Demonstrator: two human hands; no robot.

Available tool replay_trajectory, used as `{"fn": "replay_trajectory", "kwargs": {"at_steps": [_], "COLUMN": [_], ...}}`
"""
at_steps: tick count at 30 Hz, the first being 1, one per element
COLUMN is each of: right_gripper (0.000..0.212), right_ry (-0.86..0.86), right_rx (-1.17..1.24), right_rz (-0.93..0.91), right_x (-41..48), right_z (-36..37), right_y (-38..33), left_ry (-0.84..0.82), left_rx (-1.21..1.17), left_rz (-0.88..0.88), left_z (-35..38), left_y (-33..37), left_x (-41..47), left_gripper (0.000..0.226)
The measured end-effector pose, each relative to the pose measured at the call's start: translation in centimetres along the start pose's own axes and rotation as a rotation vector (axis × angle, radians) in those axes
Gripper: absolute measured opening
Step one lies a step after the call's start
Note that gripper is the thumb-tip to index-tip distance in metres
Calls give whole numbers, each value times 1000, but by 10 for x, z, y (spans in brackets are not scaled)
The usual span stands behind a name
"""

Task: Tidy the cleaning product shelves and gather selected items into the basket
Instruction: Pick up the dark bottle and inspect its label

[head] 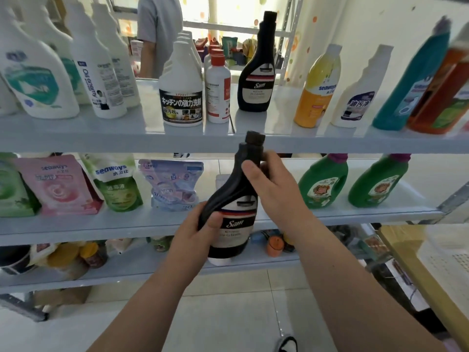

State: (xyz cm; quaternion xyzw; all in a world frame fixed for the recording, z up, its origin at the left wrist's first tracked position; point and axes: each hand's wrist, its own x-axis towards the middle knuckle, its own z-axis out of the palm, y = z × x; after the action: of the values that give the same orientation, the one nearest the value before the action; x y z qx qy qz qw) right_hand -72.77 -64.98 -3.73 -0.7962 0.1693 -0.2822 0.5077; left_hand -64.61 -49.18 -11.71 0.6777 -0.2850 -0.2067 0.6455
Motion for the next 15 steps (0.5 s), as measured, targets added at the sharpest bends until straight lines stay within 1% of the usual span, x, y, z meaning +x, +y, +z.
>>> {"fn": "replay_trajectory", "kwargs": {"at_steps": [2,5,6,8,11,15], "right_gripper": [21,36,38,43,70,89], "right_ry": [-65,-47,-33,9,129,275], "right_rx": [62,184,211,218,156,129], "right_rz": [9,17,19,35,59,15], "right_x": [-2,3,10,30,68,121], "right_z": [4,-2,-8,-22,-41,-56], "right_y": [12,24,24,23,14,6], "left_ry": [-5,11,13,21,-1,-47], "left_rx": [-180,-310,-325,-302,-216,-120], "left_rz": [-21,-37,-35,-37,-26,75], "left_z": [12,30,37,49,64,74], "left_y": [14,36,43,60,84,106], "left_x": [18,48,59,81,113,151], "left_gripper": [21,20,25,39,36,40]}}
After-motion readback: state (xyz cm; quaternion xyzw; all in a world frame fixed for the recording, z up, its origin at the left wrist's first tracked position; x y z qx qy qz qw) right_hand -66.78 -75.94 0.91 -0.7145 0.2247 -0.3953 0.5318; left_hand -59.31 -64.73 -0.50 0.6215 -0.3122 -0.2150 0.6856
